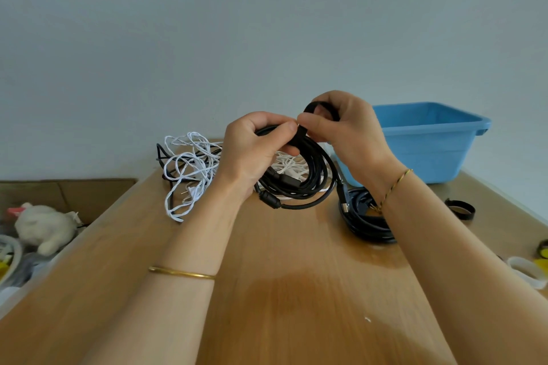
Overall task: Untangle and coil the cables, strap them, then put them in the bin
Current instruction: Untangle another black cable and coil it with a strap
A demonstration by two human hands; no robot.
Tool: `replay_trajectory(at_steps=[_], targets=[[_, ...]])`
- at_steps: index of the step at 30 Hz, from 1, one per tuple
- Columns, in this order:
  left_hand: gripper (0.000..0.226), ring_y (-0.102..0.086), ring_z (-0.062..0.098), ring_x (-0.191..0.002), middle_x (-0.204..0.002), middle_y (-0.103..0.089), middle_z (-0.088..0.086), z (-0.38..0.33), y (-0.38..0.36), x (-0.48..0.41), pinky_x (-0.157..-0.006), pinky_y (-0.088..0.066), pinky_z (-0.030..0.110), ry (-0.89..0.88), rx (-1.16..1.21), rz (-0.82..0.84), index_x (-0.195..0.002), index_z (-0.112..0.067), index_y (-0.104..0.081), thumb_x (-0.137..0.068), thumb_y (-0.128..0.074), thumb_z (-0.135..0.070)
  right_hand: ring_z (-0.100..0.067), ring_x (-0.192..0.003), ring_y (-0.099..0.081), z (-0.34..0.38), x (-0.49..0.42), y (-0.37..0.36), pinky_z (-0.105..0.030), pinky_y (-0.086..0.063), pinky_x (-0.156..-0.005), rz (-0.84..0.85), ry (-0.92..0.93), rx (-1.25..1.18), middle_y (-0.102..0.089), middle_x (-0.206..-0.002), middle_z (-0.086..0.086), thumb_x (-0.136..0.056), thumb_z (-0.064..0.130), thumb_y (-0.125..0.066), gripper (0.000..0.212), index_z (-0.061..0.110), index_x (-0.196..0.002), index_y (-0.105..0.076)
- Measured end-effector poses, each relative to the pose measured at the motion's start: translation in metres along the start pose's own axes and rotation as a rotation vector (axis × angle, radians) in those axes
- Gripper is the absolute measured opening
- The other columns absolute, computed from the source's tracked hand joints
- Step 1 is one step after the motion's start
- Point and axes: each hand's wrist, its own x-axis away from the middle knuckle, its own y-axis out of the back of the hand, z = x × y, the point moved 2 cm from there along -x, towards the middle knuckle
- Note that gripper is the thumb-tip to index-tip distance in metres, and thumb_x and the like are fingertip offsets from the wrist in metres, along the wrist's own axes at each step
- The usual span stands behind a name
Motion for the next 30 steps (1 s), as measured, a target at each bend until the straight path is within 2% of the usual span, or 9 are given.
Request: replay_trajectory(at_steps=[2, 6, 11, 15, 18, 21, 26, 28, 30], targets=[[0.008, -0.066, 0.011, -0.055, -0.065, -0.070, -0.002, 0.000, 0.000, 0.000, -0.045, -0.040, 0.011, -0.001, -0.005, 0.007, -0.082, -0.011, -0.068, -0.086, -0.066, -0.005, -0.016, -0.063, -0.045, 0.000, 0.000, -0.002, -0.047, -0.052, -0.071, 0.009, -0.027, -0.006, -0.043, -0.058, 0.008, -0.082, 0.006, -0.069, 0.011, -0.001, -0.082, -0.061], [0.008, -0.065, 0.013, -0.054, -0.062, -0.068, -0.001, -0.001, 0.002, -0.002, -0.040, -0.034, 0.015, -0.017, 0.030, 0.001, -0.080, -0.011, -0.066, -0.086, -0.066, -0.005, -0.011, -0.059, -0.044, 0.000, 0.000, -0.006, -0.033, -0.042, -0.061, 0.035, -0.086, -0.033, -0.044, -0.057, 0.009, -0.084, 0.010, -0.068, 0.015, 0.011, -0.073, -0.057], [0.010, -0.063, 0.014, -0.051, -0.066, -0.067, 0.007, -0.002, 0.001, 0.001, -0.043, -0.041, 0.012, -0.072, 0.012, 0.010, -0.079, -0.007, -0.064, -0.085, -0.065, 0.001, -0.028, -0.071, -0.055, -0.003, 0.003, -0.013, -0.050, -0.054, -0.073, 0.091, -0.249, -0.147, -0.050, -0.074, -0.010, -0.092, 0.012, -0.059, 0.012, 0.002, -0.086, -0.054], [0.008, -0.065, 0.017, -0.056, -0.075, -0.067, 0.016, -0.002, 0.002, -0.002, -0.048, -0.044, 0.014, -0.120, -0.058, 0.055, -0.084, -0.005, -0.060, -0.084, -0.068, -0.003, -0.031, -0.072, -0.057, -0.002, 0.005, -0.014, -0.050, -0.054, -0.074, 0.084, -0.270, -0.174, -0.053, -0.083, -0.018, -0.092, 0.012, -0.058, 0.012, 0.001, -0.088, -0.054], [0.019, -0.067, 0.012, -0.063, -0.077, -0.068, 0.003, -0.001, 0.004, -0.002, -0.056, -0.050, 0.017, -0.131, -0.115, 0.131, -0.088, -0.010, -0.059, -0.078, -0.075, -0.007, -0.029, -0.067, -0.056, -0.004, 0.005, -0.013, -0.048, -0.054, -0.073, 0.065, -0.279, -0.174, -0.053, -0.078, -0.016, -0.092, 0.010, -0.058, 0.013, 0.003, -0.082, -0.053], [0.029, -0.066, 0.001, -0.073, -0.083, -0.067, -0.007, -0.002, 0.005, -0.002, -0.069, -0.051, 0.015, -0.158, -0.226, 0.168, -0.094, -0.014, -0.060, -0.075, -0.076, 0.000, -0.024, -0.062, -0.053, -0.005, 0.002, -0.010, -0.041, -0.053, -0.065, 0.044, -0.273, -0.172, -0.052, -0.071, -0.012, -0.091, 0.009, -0.058, 0.015, 0.005, -0.077, -0.054], [0.030, -0.063, -0.002, -0.080, -0.088, -0.066, -0.009, -0.004, 0.005, -0.004, -0.076, -0.051, 0.015, -0.194, -0.298, 0.171, -0.095, -0.020, -0.061, -0.076, -0.075, -0.001, -0.024, -0.061, -0.052, -0.007, 0.001, -0.006, -0.036, -0.051, -0.060, 0.065, -0.317, -0.222, -0.052, -0.075, -0.015, -0.091, 0.011, -0.060, 0.013, -0.002, -0.090, -0.057], [0.029, -0.063, -0.001, -0.081, -0.089, -0.065, -0.010, -0.004, 0.004, -0.004, -0.076, -0.051, 0.015, -0.216, -0.334, 0.169, -0.094, -0.022, -0.060, -0.077, -0.076, -0.004, -0.022, -0.060, -0.054, -0.006, 0.002, -0.006, -0.034, -0.051, -0.059, 0.059, -0.352, -0.259, -0.055, -0.078, -0.016, -0.090, 0.012, -0.061, 0.020, -0.004, -0.102, -0.057], [0.028, -0.061, -0.003, -0.076, -0.086, -0.064, -0.011, -0.004, 0.004, -0.004, -0.071, -0.049, 0.015, -0.248, -0.365, 0.161, -0.091, -0.024, -0.058, -0.079, -0.072, -0.002, -0.021, -0.058, -0.057, -0.004, 0.003, -0.005, -0.033, -0.051, -0.058, 0.058, -0.387, -0.318, -0.060, -0.081, -0.015, -0.089, 0.013, -0.063, 0.029, 0.004, -0.116, -0.053]])
